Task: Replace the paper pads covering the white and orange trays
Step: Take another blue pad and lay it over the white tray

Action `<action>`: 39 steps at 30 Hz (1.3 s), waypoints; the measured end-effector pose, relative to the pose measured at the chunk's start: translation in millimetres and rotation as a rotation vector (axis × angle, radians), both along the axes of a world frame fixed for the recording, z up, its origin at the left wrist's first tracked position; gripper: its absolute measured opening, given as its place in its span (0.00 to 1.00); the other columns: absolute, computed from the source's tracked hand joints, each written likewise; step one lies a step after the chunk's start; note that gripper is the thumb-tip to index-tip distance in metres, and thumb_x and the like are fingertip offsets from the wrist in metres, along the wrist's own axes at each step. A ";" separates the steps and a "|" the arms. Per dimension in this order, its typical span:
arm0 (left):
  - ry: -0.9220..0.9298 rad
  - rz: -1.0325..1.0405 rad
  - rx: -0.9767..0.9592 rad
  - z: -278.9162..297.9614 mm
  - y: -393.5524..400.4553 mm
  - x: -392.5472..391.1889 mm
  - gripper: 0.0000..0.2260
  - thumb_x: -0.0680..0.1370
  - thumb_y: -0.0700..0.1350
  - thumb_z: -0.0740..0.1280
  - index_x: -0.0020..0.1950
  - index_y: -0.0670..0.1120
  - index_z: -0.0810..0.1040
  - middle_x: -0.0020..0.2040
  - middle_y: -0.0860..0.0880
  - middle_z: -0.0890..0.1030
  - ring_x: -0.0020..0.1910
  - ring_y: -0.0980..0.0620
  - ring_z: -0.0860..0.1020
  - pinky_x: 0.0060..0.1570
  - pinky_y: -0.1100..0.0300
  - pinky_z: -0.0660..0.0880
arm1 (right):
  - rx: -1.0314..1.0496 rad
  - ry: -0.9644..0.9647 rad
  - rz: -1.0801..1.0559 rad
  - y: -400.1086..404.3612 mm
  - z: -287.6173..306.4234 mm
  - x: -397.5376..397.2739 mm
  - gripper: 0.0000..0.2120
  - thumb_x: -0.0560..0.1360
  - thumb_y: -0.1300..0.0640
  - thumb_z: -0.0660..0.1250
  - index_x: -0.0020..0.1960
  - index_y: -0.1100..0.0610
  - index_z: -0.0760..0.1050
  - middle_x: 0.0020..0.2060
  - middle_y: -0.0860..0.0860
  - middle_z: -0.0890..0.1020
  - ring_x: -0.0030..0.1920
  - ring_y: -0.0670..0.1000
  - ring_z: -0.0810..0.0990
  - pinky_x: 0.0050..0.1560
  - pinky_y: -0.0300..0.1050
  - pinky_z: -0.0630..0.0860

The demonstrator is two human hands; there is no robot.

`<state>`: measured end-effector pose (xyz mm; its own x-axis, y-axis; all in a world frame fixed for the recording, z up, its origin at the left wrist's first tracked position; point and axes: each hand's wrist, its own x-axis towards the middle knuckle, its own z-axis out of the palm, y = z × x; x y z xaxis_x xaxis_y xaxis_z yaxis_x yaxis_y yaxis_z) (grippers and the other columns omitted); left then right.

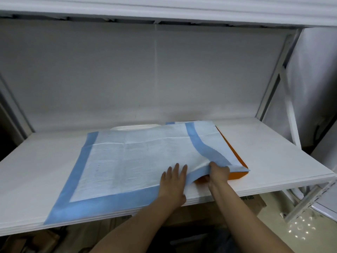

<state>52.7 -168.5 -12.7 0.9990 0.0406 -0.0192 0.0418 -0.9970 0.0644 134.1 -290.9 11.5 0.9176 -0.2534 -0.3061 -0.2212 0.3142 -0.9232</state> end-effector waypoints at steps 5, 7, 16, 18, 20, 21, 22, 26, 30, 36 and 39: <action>-0.295 -0.089 -0.001 -12.5 1.4 13.4 0.29 0.52 0.44 0.82 0.52 0.44 0.84 0.44 0.47 0.84 0.39 0.50 0.83 0.36 0.60 0.80 | 0.017 -0.058 -0.087 -8.6 6.4 -1.5 0.18 0.75 0.65 0.67 0.64 0.58 0.71 0.54 0.54 0.77 0.54 0.54 0.76 0.58 0.51 0.75; -0.319 -0.104 -0.013 -15.8 4.3 16.1 0.25 0.51 0.43 0.82 0.47 0.45 0.85 0.39 0.49 0.84 0.34 0.52 0.82 0.30 0.64 0.78 | 0.103 0.027 -0.115 -18.3 8.0 -0.5 0.21 0.75 0.66 0.67 0.67 0.59 0.68 0.56 0.55 0.75 0.55 0.55 0.76 0.57 0.51 0.77; -0.249 -0.088 -0.123 -10.5 8.1 8.2 0.13 0.70 0.44 0.66 0.52 0.45 0.83 0.46 0.48 0.84 0.41 0.50 0.83 0.34 0.60 0.79 | 0.203 0.000 0.117 -51.2 3.1 -12.2 0.13 0.77 0.55 0.64 0.61 0.54 0.75 0.54 0.51 0.81 0.54 0.52 0.79 0.49 0.45 0.76; -0.146 -0.081 -0.127 -5.2 5.3 7.1 0.16 0.80 0.44 0.58 0.67 0.43 0.73 0.63 0.44 0.77 0.60 0.45 0.77 0.54 0.54 0.75 | -0.022 -0.084 0.162 -51.8 4.5 -8.2 0.14 0.76 0.53 0.63 0.61 0.51 0.76 0.56 0.50 0.79 0.58 0.53 0.77 0.53 0.45 0.74; -0.136 -0.088 -0.087 -3.6 4.8 6.2 0.18 0.82 0.46 0.53 0.72 0.45 0.66 0.69 0.45 0.71 0.67 0.45 0.70 0.61 0.53 0.69 | -0.122 -0.132 0.175 -54.7 10.7 -7.7 0.16 0.74 0.51 0.64 0.61 0.51 0.76 0.59 0.49 0.77 0.62 0.52 0.74 0.54 0.44 0.72; -0.130 -0.089 -0.070 -2.7 4.9 5.5 0.19 0.83 0.47 0.53 0.73 0.46 0.64 0.70 0.45 0.70 0.68 0.45 0.69 0.63 0.53 0.68 | -0.141 -0.145 0.192 -56.3 13.8 -8.8 0.17 0.71 0.50 0.64 0.59 0.51 0.76 0.59 0.49 0.77 0.62 0.51 0.73 0.54 0.43 0.71; -0.132 -0.091 -0.062 -3.9 4.5 5.7 0.19 0.83 0.47 0.53 0.74 0.46 0.63 0.71 0.46 0.68 0.69 0.46 0.68 0.64 0.54 0.67 | -0.173 -0.154 0.220 -58.0 17.7 -10.9 0.17 0.69 0.49 0.62 0.56 0.51 0.76 0.59 0.50 0.77 0.62 0.50 0.72 0.54 0.43 0.69; -0.138 -0.092 -0.038 -6.9 6.0 6.1 0.20 0.83 0.48 0.53 0.74 0.48 0.63 0.73 0.46 0.67 0.70 0.46 0.66 0.64 0.53 0.67 | -0.296 -0.202 0.354 -63.9 21.0 -10.8 0.12 0.78 0.58 0.56 0.54 0.55 0.77 0.46 0.49 0.84 0.56 0.48 0.75 0.52 0.42 0.67; -0.109 -0.105 -0.016 -8.7 7.2 7.1 0.20 0.83 0.49 0.53 0.74 0.49 0.63 0.74 0.47 0.65 0.71 0.46 0.65 0.65 0.53 0.66 | -0.185 -0.191 0.119 -73.6 11.4 -7.8 0.09 0.76 0.64 0.61 0.52 0.57 0.77 0.53 0.57 0.81 0.54 0.55 0.78 0.47 0.42 0.74; -0.041 -0.132 0.022 -10.3 8.4 10.6 0.21 0.82 0.48 0.57 0.75 0.49 0.63 0.75 0.46 0.64 0.72 0.45 0.64 0.66 0.52 0.66 | 0.148 -0.087 -0.030 -80.6 -1.3 -13.1 0.08 0.80 0.62 0.56 0.54 0.60 0.73 0.47 0.59 0.81 0.46 0.57 0.82 0.45 0.43 0.80; -0.150 -0.161 0.001 -11.2 5.7 11.3 0.15 0.78 0.46 0.59 0.60 0.47 0.80 0.60 0.45 0.80 0.58 0.45 0.79 0.49 0.53 0.78 | 0.068 0.086 -0.321 -72.4 -17.2 -23.8 0.11 0.79 0.61 0.58 0.58 0.63 0.72 0.47 0.59 0.79 0.46 0.57 0.79 0.38 0.41 0.76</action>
<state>64.0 -162.8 -23.9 0.9842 -0.1199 0.1302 -0.1281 -0.9901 0.0570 110.3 -363.3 -5.7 0.7647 -0.5012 -0.4049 -0.1772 0.4406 -0.8800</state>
